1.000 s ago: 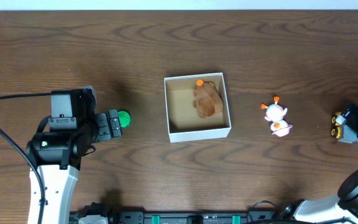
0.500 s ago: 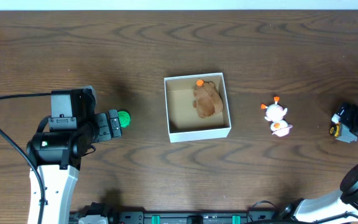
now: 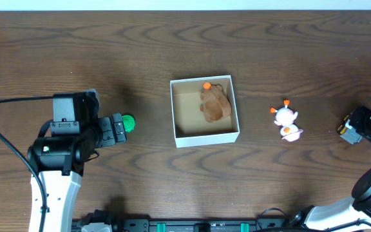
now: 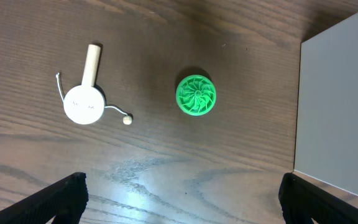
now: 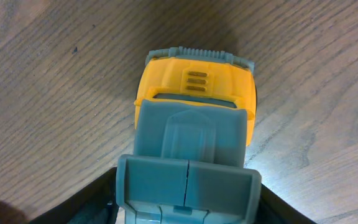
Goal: Pack container
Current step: 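Move the right gripper to the yellow-grey toy truck and grasp it, then lower the truck into the box beside the bear and release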
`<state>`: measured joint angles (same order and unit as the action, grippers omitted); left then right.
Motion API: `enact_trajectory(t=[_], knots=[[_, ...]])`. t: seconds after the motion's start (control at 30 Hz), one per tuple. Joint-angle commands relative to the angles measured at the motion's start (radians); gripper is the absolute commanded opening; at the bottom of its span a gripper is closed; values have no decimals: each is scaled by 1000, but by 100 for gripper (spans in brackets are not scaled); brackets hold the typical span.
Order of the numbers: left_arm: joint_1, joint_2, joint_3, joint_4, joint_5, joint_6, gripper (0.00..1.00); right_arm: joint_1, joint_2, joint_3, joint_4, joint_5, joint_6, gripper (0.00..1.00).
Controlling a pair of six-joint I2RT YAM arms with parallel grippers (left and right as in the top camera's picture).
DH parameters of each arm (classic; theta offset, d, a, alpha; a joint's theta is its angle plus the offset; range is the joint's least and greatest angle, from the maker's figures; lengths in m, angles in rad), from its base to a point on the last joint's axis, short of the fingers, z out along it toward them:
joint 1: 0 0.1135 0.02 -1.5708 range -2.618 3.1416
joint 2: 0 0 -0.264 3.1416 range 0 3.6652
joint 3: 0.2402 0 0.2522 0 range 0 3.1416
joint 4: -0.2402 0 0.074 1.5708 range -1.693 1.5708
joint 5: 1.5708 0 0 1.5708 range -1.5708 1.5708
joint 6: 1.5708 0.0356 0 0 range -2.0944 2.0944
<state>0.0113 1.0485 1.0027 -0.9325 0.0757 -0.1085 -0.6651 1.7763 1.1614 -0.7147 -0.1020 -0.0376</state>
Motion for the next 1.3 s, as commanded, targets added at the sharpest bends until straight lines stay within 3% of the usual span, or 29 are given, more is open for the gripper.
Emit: enact_trajectory(t=[0.0, 0.5, 0.63, 0.8, 1.07, 1.27], knots=[[5, 3, 17, -2, 3, -10, 98, 6, 4, -3, 1, -12, 0, 57], [5, 3, 17, -2, 3, -10, 98, 44, -87, 16, -12, -27, 38, 39], [5, 3, 17, -2, 3, -10, 98, 108, -201, 36, -34, -31, 42, 24], [5, 3, 17, -2, 3, -10, 98, 272, -384, 67, -89, -37, 76, 1], [5, 3, 17, -2, 3, -20, 98, 715, -592, 70, -77, 14, 248, 1], [5, 3, 17, -2, 4, -29, 98, 1066, -557, 70, -19, 200, 332, 1]])
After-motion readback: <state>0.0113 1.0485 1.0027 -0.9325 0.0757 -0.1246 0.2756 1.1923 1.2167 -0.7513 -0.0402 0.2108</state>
